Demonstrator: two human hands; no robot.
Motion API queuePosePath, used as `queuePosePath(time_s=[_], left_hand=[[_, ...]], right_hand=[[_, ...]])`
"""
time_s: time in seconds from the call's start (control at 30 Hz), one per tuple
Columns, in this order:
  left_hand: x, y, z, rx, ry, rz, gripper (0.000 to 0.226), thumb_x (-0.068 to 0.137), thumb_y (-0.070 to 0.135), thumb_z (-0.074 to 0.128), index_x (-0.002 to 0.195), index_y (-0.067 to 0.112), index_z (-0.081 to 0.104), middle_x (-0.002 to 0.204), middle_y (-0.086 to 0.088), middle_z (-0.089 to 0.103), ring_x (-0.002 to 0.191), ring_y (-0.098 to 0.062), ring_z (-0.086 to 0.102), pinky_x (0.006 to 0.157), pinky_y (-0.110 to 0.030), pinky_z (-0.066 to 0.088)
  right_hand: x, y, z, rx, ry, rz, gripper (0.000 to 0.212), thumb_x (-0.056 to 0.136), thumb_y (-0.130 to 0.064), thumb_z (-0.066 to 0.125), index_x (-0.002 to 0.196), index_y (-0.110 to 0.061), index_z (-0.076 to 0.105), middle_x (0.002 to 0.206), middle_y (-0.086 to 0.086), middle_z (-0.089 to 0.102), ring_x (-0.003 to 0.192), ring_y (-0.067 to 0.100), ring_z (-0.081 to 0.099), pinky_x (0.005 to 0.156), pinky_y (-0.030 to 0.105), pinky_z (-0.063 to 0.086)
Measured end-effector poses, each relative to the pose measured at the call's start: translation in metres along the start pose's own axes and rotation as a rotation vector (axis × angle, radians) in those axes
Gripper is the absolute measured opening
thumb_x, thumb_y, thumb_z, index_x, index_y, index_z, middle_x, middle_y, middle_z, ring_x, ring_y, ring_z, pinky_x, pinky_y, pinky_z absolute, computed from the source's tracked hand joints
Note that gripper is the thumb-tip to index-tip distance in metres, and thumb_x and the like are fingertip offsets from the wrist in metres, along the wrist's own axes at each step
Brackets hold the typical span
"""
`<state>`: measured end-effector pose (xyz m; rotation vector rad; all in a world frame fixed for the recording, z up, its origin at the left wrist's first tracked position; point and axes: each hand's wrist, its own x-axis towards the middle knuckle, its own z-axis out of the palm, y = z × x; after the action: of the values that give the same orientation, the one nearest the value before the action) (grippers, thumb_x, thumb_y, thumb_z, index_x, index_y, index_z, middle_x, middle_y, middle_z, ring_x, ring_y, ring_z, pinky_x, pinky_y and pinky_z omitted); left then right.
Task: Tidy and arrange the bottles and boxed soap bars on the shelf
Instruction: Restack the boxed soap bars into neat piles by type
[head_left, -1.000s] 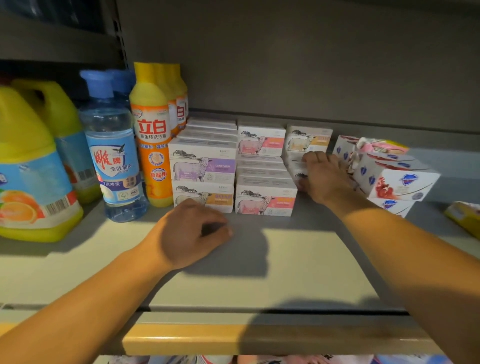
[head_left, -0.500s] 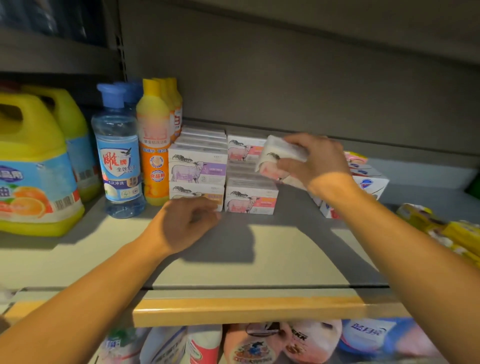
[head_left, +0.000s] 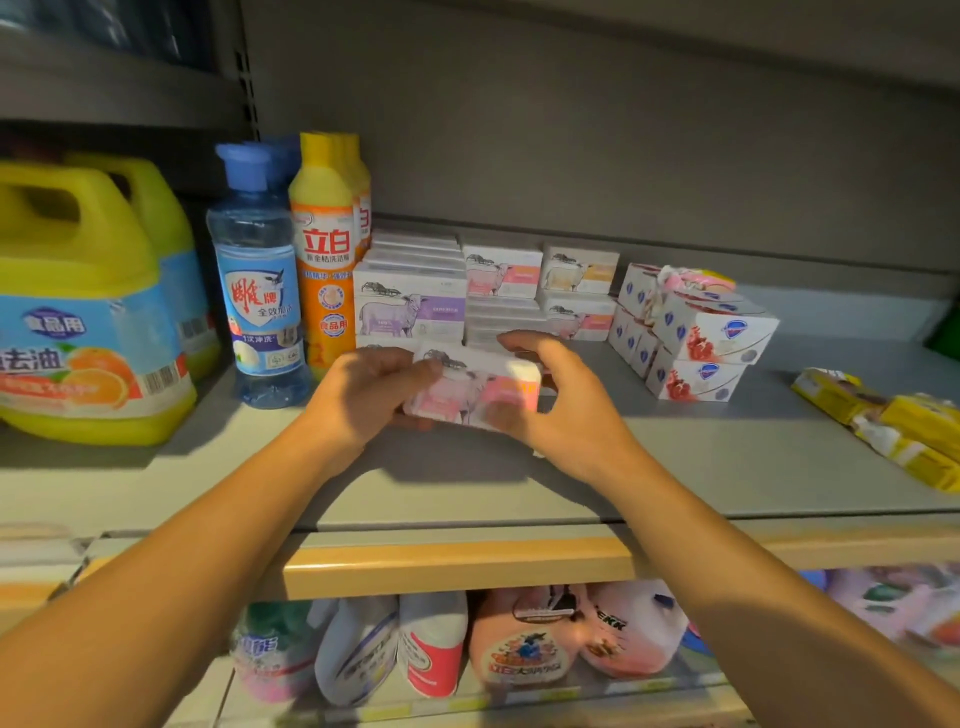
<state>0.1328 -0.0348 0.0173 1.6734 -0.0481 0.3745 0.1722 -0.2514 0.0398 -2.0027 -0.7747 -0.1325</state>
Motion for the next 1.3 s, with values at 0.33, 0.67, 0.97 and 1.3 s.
queuePosePath(time_s=[0.33, 0.67, 0.97, 1.3], left_hand=[[0.003, 0.003, 0.002, -0.229, -0.021, -0.24, 0.053, 0.08, 0.053, 0.063, 0.103, 0.006, 0.065, 0.074, -0.022, 0.071, 0.053, -0.028, 0.066, 0.044, -0.028, 0.051], [0.0, -0.002, 0.007, 0.088, -0.043, -0.146, 0.074, 0.066, 0.08, 0.048, 0.084, 0.011, 0.068, 0.051, -0.014, 0.061, 0.039, -0.02, 0.054, 0.036, -0.022, 0.039], [-0.004, 0.001, 0.002, -0.107, -0.113, -0.148, 0.035, 0.079, 0.042, 0.066, 0.097, 0.012, 0.066, 0.067, -0.015, 0.068, 0.053, -0.023, 0.062, 0.044, -0.025, 0.049], [-0.006, -0.005, 0.005, 0.074, -0.019, 0.025, 0.015, 0.093, 0.027, 0.066, 0.107, 0.03, 0.07, 0.102, 0.002, 0.076, 0.093, -0.02, 0.073, 0.067, -0.036, 0.061]], right_hand=[[-0.005, 0.02, 0.01, 0.401, 0.064, 0.225, 0.037, 0.074, -0.036, 0.071, 0.108, -0.021, 0.067, 0.102, 0.003, 0.072, 0.087, 0.011, 0.07, 0.068, 0.024, 0.056], [0.005, 0.021, 0.005, 0.367, 0.011, 0.434, 0.065, 0.079, -0.065, 0.036, 0.1, -0.012, 0.068, 0.08, 0.018, 0.073, 0.06, 0.03, 0.057, 0.042, 0.027, 0.035], [-0.002, 0.022, 0.006, 0.454, 0.055, 0.341, 0.045, 0.078, -0.065, 0.051, 0.1, -0.029, 0.064, 0.078, -0.001, 0.063, 0.052, 0.014, 0.049, 0.046, 0.027, 0.038], [-0.01, 0.025, 0.014, 0.266, 0.021, -0.044, 0.082, 0.079, 0.007, 0.066, 0.143, -0.035, 0.037, 0.139, -0.007, 0.047, 0.113, 0.002, 0.059, 0.09, 0.021, 0.052]])
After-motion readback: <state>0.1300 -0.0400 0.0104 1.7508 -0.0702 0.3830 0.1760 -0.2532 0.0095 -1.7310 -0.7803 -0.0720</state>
